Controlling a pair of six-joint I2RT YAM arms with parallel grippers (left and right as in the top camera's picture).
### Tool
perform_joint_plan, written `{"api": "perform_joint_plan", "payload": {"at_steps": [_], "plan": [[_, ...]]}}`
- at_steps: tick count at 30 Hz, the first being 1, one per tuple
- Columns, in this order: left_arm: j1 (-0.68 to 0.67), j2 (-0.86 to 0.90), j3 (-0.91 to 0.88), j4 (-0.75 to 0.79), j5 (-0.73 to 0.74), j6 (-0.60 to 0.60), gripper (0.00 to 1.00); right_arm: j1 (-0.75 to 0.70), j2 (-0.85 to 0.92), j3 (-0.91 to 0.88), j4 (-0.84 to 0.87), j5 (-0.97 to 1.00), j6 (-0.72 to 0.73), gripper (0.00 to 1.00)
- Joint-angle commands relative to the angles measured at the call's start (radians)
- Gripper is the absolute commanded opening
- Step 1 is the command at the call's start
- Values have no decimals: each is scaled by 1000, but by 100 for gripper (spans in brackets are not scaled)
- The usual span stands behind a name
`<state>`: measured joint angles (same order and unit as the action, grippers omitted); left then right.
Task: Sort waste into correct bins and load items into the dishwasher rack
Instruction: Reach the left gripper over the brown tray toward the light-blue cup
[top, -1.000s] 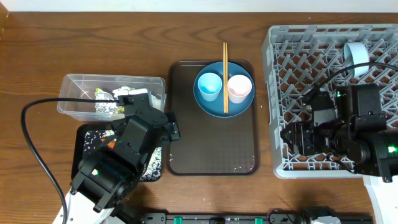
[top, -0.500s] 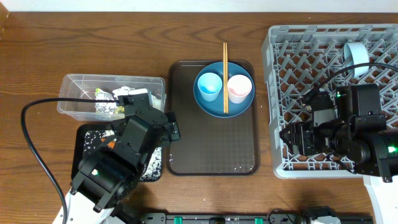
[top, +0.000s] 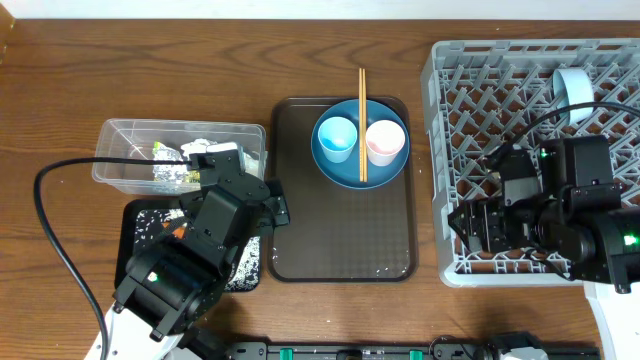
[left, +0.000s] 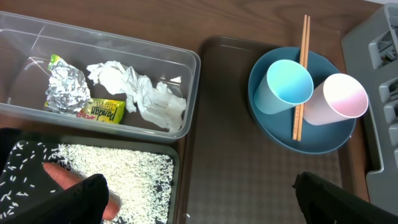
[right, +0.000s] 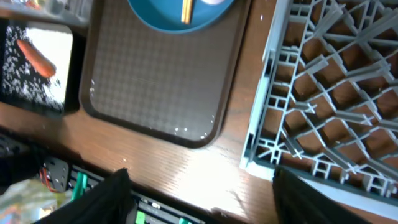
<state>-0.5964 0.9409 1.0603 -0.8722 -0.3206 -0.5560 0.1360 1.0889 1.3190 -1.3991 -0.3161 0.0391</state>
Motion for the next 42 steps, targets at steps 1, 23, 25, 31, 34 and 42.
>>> {"api": "perform_joint_plan", "payload": {"at_steps": [1,23,25,31,34,42], "plan": [[4,0,8,-3,-13,5,98,-6,-7,5,-9,2,-11,73],[4,148,2,353,86,-45,78,-6,-5,5,-6,2,-11,86],[4,223,3,412,92,-52,59,-6,-4,5,-6,2,-11,86],[21,530,194,337,214,-47,57,-6,-5,5,-9,2,-11,85],[46,688,388,191,262,-31,57,-6,-4,5,-17,2,-11,86],[153,937,632,129,427,-11,50,-6,-4,5,-22,2,-11,86]]}}
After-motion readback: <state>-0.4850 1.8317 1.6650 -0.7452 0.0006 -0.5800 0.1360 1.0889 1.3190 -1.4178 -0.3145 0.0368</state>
